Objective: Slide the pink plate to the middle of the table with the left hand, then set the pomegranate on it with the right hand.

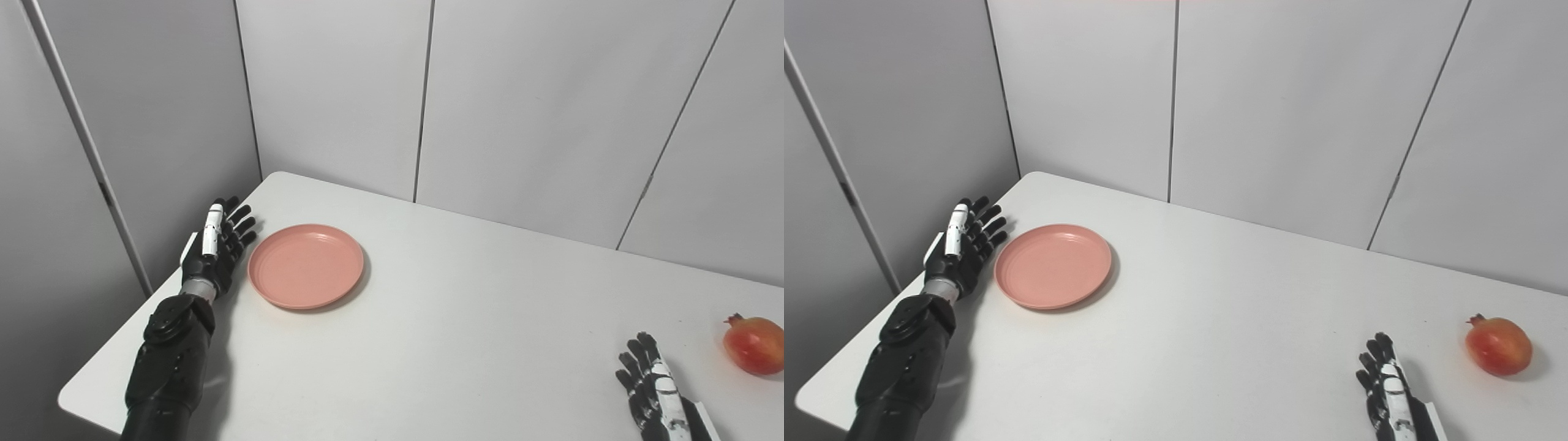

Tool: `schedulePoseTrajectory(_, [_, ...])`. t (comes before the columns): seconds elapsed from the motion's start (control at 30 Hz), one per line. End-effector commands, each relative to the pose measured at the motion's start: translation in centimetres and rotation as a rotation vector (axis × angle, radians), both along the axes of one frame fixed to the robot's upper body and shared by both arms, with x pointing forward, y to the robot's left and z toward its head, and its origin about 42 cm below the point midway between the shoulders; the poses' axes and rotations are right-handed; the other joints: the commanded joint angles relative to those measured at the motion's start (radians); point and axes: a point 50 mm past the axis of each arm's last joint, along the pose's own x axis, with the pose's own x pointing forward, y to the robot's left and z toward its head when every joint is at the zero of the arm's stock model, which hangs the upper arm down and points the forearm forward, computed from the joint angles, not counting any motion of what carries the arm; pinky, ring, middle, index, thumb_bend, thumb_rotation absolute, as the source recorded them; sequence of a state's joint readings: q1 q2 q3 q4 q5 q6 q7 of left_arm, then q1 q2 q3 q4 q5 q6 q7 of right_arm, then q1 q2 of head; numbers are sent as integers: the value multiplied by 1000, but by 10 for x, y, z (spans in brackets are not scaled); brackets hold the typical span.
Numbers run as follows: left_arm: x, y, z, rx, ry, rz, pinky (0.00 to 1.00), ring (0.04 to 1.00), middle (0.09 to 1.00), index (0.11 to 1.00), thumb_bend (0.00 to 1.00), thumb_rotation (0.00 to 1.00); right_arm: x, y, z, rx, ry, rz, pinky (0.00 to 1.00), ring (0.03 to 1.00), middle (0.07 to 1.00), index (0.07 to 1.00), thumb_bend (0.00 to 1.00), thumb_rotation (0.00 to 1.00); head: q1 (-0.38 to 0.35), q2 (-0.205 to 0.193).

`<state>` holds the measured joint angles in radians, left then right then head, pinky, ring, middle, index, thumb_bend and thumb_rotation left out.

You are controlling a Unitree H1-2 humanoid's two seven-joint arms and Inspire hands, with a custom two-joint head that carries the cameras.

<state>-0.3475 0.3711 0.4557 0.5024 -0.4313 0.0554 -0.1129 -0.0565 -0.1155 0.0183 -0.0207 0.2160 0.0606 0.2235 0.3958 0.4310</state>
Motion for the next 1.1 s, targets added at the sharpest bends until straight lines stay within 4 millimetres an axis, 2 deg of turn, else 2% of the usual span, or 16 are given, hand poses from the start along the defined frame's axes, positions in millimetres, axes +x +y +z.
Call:
schedulePoseTrajectory(0.0, [6,-5,5,1,-19,-25,896,899,902,894,359,1000,6,0,12,-5,-42,6,1000,1000,1000,1000,74,1000,-1,3])
schedulePoseTrajectory(0.33, [7,-25,0,-21,-14,-87,911,902,913,911,370,1000,5,1,12,-11,-49,1,1000,1000,1000,1000,71,1000,-7,9])
schedulePoseTrajectory(0.57, [10,-39,-1,-27,9,-89,846,861,876,877,341,1000,5,1,13,-15,-52,6,1000,1000,1000,1000,84,1000,-14,17])
schedulePoseTrajectory(0.9, [12,-59,-2,-57,13,-126,850,851,862,857,348,1000,5,4,13,-2,-52,7,1000,1000,1000,1000,96,1000,-32,26])
schedulePoseTrajectory(1.07, [13,-71,-2,-55,13,-167,866,869,879,875,358,1000,4,5,12,-12,-56,-1,1000,1000,1000,1000,95,1000,-42,32])
